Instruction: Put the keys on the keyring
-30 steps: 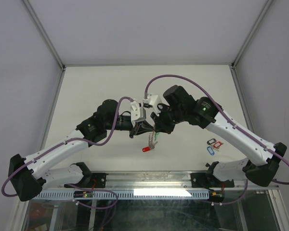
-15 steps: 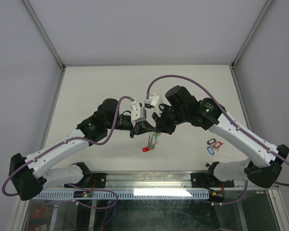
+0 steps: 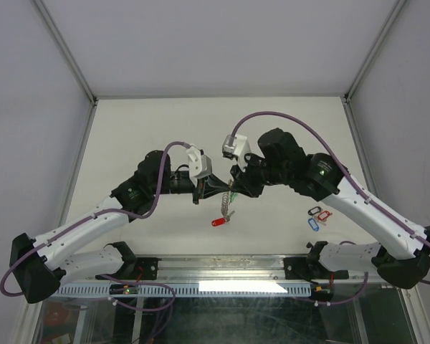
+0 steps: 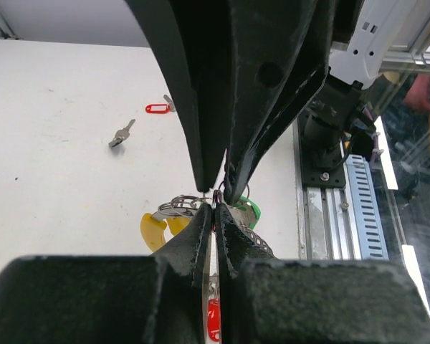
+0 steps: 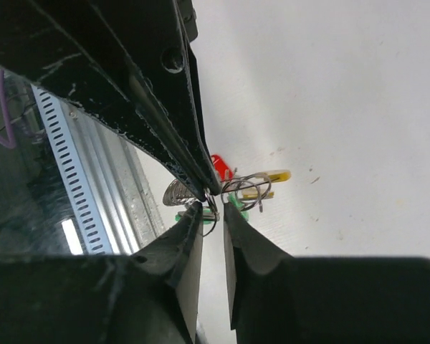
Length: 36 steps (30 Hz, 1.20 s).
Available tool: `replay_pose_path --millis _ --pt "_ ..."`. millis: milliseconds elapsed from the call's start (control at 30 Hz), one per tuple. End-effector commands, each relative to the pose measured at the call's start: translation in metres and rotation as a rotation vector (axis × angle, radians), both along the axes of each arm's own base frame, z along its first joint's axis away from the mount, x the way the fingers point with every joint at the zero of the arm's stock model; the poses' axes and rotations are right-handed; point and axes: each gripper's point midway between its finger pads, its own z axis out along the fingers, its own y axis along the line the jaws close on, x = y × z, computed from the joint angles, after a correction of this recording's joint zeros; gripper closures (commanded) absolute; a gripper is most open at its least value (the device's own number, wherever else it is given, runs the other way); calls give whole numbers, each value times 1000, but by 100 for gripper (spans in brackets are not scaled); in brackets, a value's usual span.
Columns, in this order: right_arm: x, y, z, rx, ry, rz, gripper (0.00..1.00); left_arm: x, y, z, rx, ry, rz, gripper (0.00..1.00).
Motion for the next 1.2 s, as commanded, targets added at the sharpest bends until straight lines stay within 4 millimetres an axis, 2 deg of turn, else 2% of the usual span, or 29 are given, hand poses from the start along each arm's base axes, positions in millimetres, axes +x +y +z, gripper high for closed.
replay_pose_path --millis 0,133,333,400,500,633,933,1167 --pt "12 12 45 181 -128 -34 75 -3 -3 30 -118 -26 8 100" --pt "20 9 58 230 -171 -93 67 -2 -3 29 -134 -9 22 100" --pt "37 -3 68 320 -164 -274 65 9 4 34 -189 0 109 100" --pt "52 -14 67 358 -103 -401 64 14 7 35 -209 15 139 100" --pt "65 -23 66 479 68 -540 64 24 13 38 -247 34 193 100" --pt "72 -27 64 586 196 -653 65 39 24 39 -300 67 260 100" --pt "65 -7 57 675 391 -660 66 48 31 39 -326 72 299 100" --pt "55 15 46 630 442 -610 65 47 31 39 -321 69 293 100"
